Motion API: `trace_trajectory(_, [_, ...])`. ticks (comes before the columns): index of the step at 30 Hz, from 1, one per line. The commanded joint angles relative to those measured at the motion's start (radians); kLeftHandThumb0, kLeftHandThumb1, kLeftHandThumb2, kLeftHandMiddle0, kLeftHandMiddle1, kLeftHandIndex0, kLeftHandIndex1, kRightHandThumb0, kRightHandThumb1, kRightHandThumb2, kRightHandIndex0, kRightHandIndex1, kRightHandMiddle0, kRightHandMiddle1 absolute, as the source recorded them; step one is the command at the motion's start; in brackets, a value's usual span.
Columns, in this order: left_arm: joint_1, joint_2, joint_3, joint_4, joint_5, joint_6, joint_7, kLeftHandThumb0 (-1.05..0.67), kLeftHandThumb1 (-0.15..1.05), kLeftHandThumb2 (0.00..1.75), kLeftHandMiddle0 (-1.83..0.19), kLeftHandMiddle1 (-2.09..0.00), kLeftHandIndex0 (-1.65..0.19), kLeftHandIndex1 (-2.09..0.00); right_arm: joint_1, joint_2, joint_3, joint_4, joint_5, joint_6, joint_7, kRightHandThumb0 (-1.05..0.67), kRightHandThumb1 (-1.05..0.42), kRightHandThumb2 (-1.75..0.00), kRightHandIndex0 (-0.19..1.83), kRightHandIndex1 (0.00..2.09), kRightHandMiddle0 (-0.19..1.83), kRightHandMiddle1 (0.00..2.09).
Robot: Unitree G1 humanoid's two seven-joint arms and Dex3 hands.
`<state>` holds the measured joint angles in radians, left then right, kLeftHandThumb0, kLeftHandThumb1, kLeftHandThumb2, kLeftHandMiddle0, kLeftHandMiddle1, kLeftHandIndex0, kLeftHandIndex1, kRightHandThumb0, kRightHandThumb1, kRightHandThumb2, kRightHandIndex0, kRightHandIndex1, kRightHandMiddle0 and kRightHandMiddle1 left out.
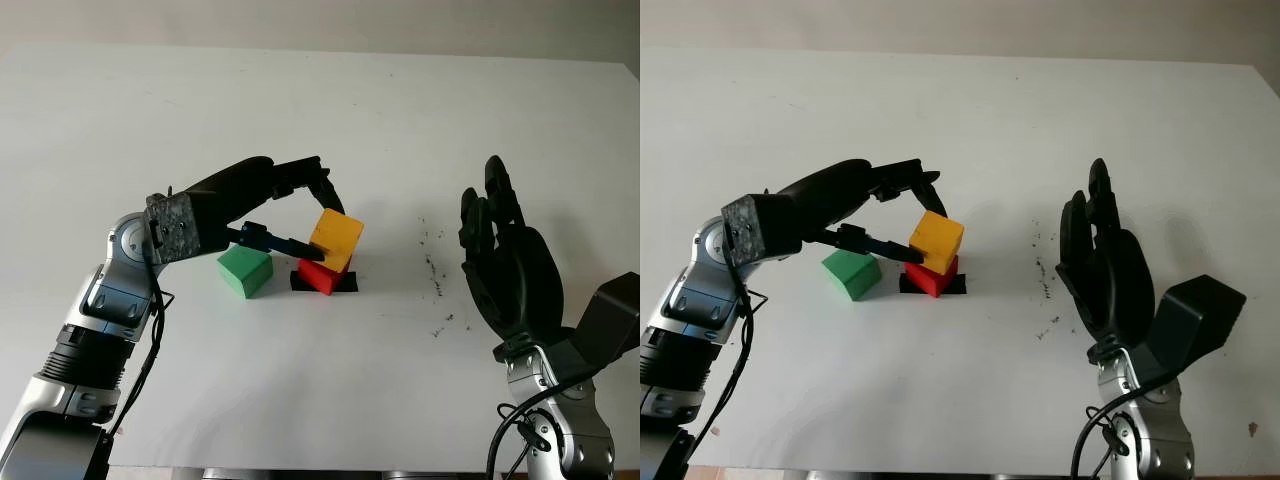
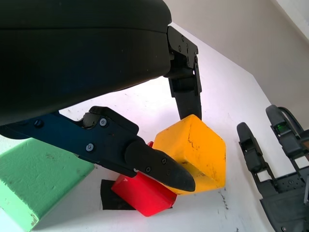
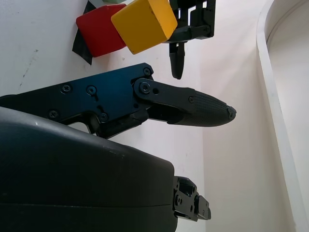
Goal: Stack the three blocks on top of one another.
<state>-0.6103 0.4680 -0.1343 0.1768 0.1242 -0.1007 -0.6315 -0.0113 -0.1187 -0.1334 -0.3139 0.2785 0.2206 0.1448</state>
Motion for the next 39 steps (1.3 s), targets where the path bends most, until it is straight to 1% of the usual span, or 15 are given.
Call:
trace_trajectory(1, [-0.005, 0.004, 0.002, -0.011, 0.000, 0.008, 0.006, -0.41, 1.04, 0.05, -0.15, -0.06, -0.26, -1.43, 0.009, -0.008, -0.006, -0.023, 0.001, 0.004, 0.001, -0.63, -1.05, -0.59, -0.19, 0.00, -0.19, 0.04])
trace_trajectory(6, [-0.004, 0.010, 0.003, -0.024, 0.008, 0.030, 0.012, -0.44, 1.05, 0.06, -0.15, -0.06, -0.25, -1.41, 0.009, -0.008, -0.008, -0.024, 0.004, 0.009, 0.000, -0.63, -1.05, -0.59, -0.19, 0.00, -0.19, 0.04])
trace_trajectory(14, [0.003, 0.011, 0.002, -0.052, 0.007, 0.077, 0.008, -0.51, 1.04, 0.05, -0.13, -0.05, -0.26, -1.29, 0.003, -0.013, -0.015, -0.018, 0.009, 0.011, 0.010, -0.63, -1.05, -0.59, -0.19, 0.00, -0.19, 0.04])
trace_trajectory(27, [0.009, 0.014, -0.002, -0.104, -0.001, 0.134, -0.018, -0.57, 1.05, 0.11, -0.11, -0.05, -0.21, -1.25, 0.001, -0.015, -0.024, -0.016, 0.010, 0.005, 0.015, -0.63, -1.05, -0.59, -0.19, 0.00, -0.19, 0.05])
trace_trajectory(35, [0.017, 0.014, 0.000, -0.130, -0.010, 0.160, -0.026, -0.58, 1.05, 0.14, -0.09, -0.05, -0.19, -1.20, -0.003, -0.018, -0.029, -0.012, 0.005, 0.000, 0.019, -0.64, -1.05, -0.58, -0.19, 0.00, -0.18, 0.05])
trace_trajectory(39, [0.025, 0.014, 0.001, -0.145, -0.013, 0.171, -0.028, -0.57, 1.05, 0.15, -0.08, -0.05, -0.16, -1.17, -0.003, -0.018, -0.031, -0.013, 0.006, 0.001, 0.021, -0.63, -1.05, -0.58, -0.19, 0.00, -0.19, 0.05])
